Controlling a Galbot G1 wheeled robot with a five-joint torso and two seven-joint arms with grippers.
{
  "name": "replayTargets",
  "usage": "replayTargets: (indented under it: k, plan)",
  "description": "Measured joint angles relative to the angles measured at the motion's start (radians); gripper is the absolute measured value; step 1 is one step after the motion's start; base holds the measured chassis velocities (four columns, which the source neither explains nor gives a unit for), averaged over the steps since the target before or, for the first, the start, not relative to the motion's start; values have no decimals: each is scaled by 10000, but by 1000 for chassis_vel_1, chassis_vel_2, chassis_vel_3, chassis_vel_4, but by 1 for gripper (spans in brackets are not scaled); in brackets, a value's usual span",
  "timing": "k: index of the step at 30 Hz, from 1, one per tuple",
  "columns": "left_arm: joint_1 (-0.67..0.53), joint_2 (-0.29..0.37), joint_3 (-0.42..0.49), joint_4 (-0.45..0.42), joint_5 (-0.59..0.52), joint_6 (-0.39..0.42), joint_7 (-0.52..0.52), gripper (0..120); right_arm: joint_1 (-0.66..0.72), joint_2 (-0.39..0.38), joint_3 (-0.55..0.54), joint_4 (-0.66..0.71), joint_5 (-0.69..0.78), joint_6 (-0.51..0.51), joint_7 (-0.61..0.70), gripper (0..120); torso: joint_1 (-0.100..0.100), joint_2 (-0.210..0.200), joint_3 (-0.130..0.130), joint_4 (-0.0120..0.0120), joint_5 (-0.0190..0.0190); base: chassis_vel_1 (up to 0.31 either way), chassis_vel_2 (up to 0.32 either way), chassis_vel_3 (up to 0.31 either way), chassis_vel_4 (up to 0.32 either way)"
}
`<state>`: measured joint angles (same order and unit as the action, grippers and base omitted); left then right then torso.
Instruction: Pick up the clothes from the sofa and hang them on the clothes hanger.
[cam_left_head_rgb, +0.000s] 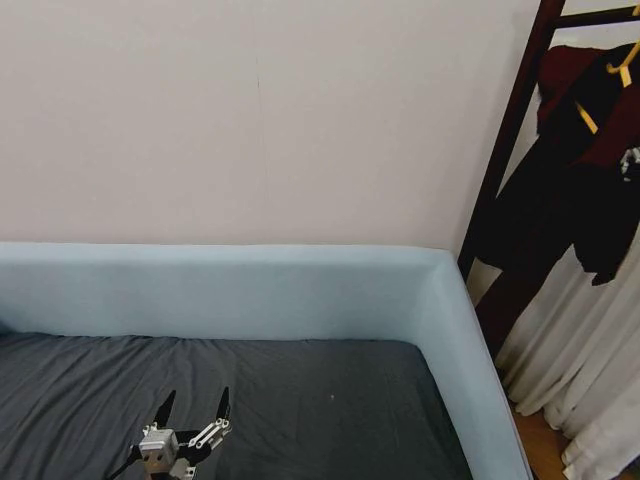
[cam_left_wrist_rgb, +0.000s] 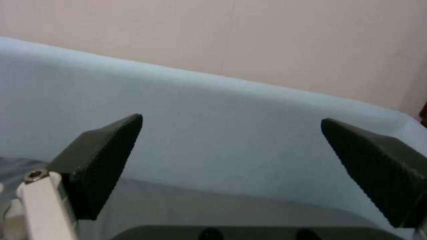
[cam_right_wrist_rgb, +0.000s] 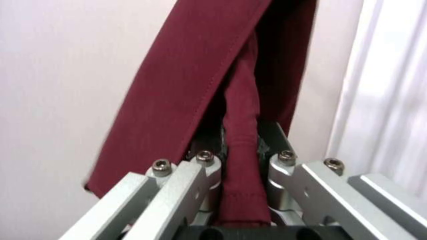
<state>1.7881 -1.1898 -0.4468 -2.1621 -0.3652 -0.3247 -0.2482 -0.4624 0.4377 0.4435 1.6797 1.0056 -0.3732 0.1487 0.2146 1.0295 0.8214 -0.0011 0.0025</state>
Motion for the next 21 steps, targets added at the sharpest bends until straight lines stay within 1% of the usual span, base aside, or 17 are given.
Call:
replayTargets:
  k: [1,2,5,6,10,11,13,14,15,17,18,19,21]
  plan:
    - [0,0,0,0,1,0,0,100,468,16,-342,-53,-67,-58,2,7,0,1,-1,0,-1,0,0,0,0]
    - [0,0,0,0,1,0,0,100,468,16,-342,-53,-67,-58,2,7,0,1,-1,0,-1,0,0,0,0]
    - [0,0,0,-1,0,0,0,100,1778,124,-1475,-236,-61,-444,342,7,0,0,-1,-2,0,0,0,0,0]
    - [0,0,0,-1,0,0,0,100,1778,124,-1475,-236,-61,-444,342,7,0,0,-1,-2,0,0,0,0,0]
    - [0,0,0,0,0,0,-1,100,3183,401,-2747,-530,64,-1101,1172,7,0,1,-2,-2,-1,0,0,0,0]
    - [0,0,0,0,0,0,-1,100,3183,401,-2747,-530,64,-1101,1172,7,0,1,-2,-2,-1,0,0,0,0]
    - [0,0,0,0,1,0,-1,100,4087,570,-3574,-799,158,-1631,1732,7,0,1,-1,-1,2,0,0,0,0]
    - [0,0,0,0,1,0,-1,100,4087,570,-3574,-799,158,-1631,1732,7,0,1,-1,-1,2,0,0,0,0]
    - [0,0,0,-1,0,0,-1,100,4727,616,-4041,-951,238,-2006,2145,7,1,0,-2,2,-2,0,0,0,0]
    - [0,0,0,0,0,0,-1,100,5324,639,-4524,-1034,474,-2360,2702,7,0,0,-2,-3,-2,0,0,0,0]
    - [0,0,0,0,0,0,0,100,5621,670,-4732,-1060,714,-2538,3066,7,0,0,-2,-4,2,0,0,0,0]
    - [0,0,0,0,0,0,0,100,5621,670,-4732,-1060,714,-2538,3066,7,0,0,-2,-4,2,0,0,0,0]
    - [0,0,0,-1,0,0,0,100,6017,719,-5010,-1090,1013,-2857,3511,7,0,1,-3,-3,1,0,0,0,0]
